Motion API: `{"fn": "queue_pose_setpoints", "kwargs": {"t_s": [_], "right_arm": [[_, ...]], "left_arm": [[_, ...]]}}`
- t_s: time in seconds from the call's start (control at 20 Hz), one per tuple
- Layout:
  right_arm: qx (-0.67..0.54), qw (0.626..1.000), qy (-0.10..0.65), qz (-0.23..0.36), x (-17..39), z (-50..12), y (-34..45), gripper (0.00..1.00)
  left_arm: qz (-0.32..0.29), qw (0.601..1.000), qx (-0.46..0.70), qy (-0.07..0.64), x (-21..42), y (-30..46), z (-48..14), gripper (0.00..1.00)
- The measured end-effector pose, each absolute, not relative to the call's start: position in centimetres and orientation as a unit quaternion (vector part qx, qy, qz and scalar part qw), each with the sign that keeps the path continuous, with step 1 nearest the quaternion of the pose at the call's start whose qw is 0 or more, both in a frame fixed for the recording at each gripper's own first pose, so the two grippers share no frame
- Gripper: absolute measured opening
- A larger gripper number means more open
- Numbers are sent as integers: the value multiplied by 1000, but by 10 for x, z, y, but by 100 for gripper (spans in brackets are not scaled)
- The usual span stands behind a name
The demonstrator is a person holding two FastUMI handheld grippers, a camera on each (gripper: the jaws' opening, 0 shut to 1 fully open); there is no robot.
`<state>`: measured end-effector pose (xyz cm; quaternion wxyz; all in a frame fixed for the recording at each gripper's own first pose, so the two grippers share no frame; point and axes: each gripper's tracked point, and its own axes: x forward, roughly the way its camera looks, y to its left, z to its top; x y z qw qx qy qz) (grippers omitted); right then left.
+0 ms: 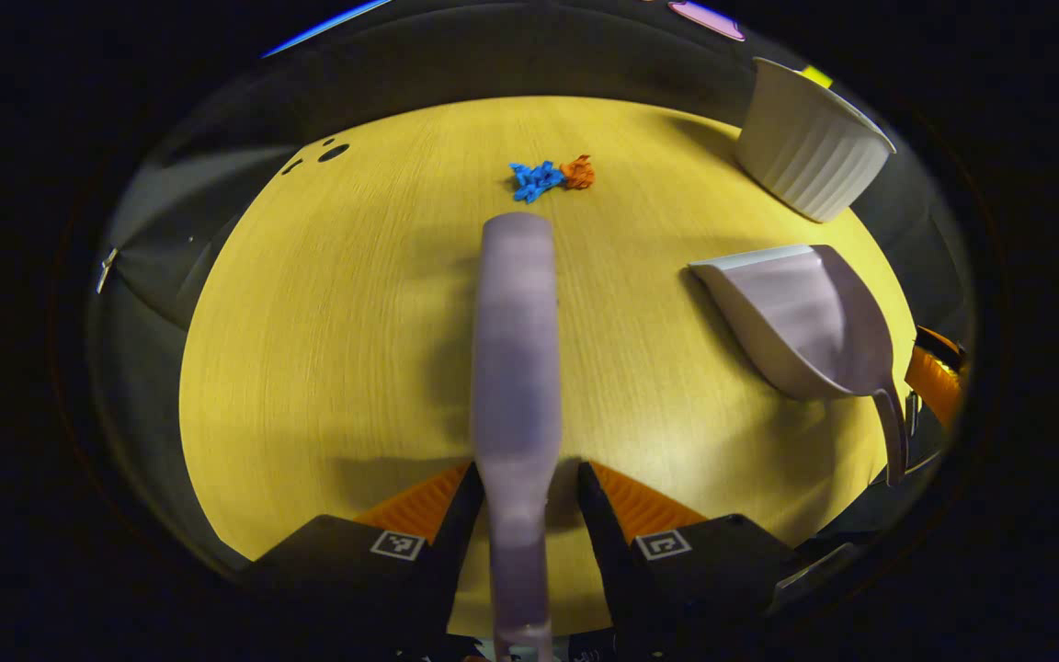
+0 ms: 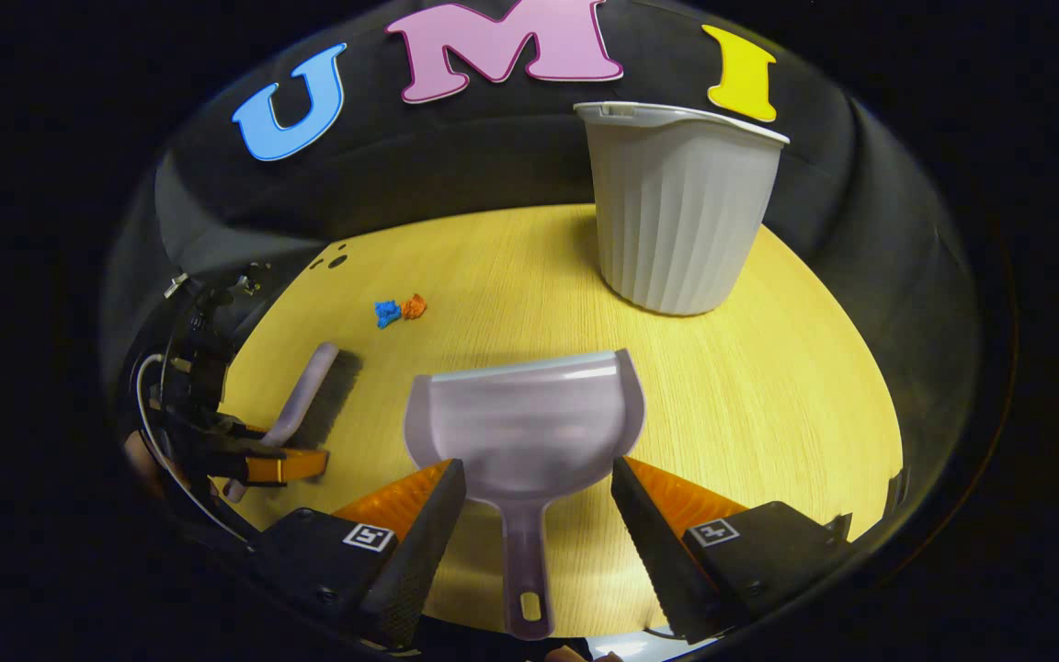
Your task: Pick up the small broom and dustpan from the desktop, sweep the trash into the dustpan with the broom, and then empty the trash into the garbage bin.
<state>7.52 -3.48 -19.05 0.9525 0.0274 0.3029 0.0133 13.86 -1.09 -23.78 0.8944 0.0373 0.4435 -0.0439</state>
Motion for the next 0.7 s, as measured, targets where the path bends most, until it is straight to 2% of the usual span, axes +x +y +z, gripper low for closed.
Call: {"fn": "queue_pose_setpoints", "kwargs": {"t_s": [0.2,0.3,0.45,0.5,0.55,0.7], "right_arm": [[31,945,325,7,66,-201,-40,99],[33,940,340,6,61,-207,-41,99],[48,932,360,7,54,-212,-36,99],[53,929,366,8,52,-215,-34,99],[56,927,371,9,50,-216,-32,99],[53,924,380,10,49,-222,-29,99]], "left_arm": [[-47,900,41,432,144,-13,-238,63],[-49,902,43,428,145,-13,-237,47],[-51,905,41,421,146,-14,-237,30],[-54,907,42,415,147,-14,-236,34],[-57,909,42,412,146,-14,-236,30],[-49,915,27,399,146,-7,-233,26]]}}
